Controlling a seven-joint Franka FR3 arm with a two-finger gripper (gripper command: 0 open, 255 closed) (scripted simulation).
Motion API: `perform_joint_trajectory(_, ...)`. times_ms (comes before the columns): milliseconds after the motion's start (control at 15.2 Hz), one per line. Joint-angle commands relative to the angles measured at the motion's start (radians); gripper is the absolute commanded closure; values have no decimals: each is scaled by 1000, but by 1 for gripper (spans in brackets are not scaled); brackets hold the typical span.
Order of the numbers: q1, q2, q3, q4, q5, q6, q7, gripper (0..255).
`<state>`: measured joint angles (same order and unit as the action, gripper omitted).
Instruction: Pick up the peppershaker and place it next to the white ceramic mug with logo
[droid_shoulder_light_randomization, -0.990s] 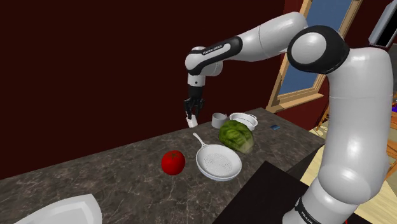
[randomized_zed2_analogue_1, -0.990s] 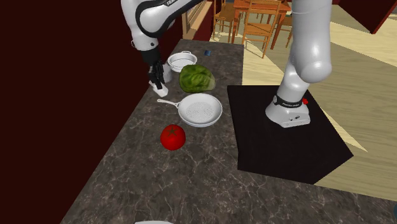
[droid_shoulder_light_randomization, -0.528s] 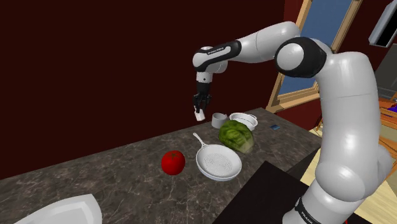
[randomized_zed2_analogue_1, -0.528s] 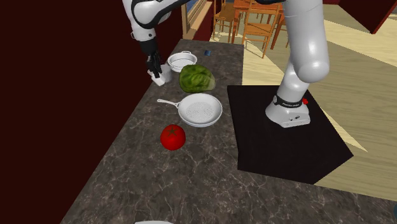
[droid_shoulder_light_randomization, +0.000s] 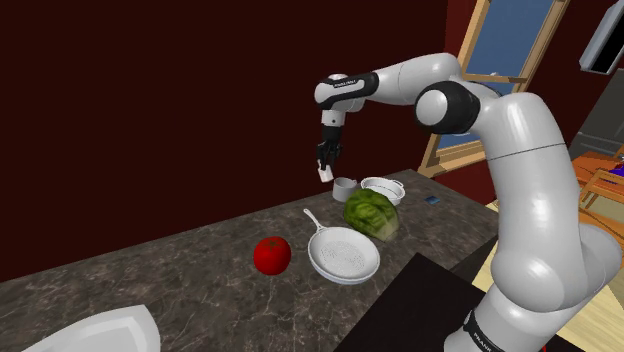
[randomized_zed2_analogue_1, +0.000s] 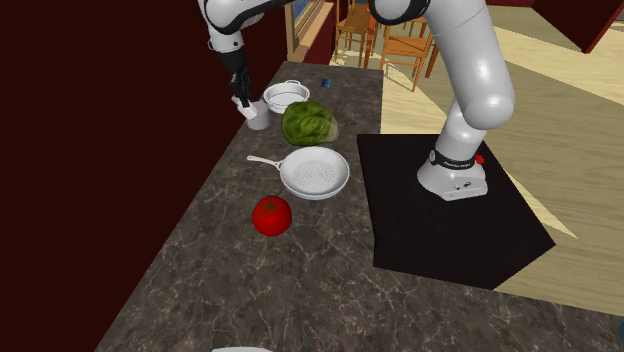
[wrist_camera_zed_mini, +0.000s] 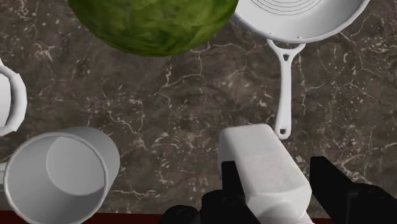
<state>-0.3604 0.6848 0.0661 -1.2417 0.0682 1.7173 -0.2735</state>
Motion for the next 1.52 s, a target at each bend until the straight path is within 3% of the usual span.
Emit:
perform_joint_trajectory(0,-4,20,-2,11,-1,9,-8,255)
perform_joint_trajectory(1452,-1,146,-5,-77,-2,222,-25,255)
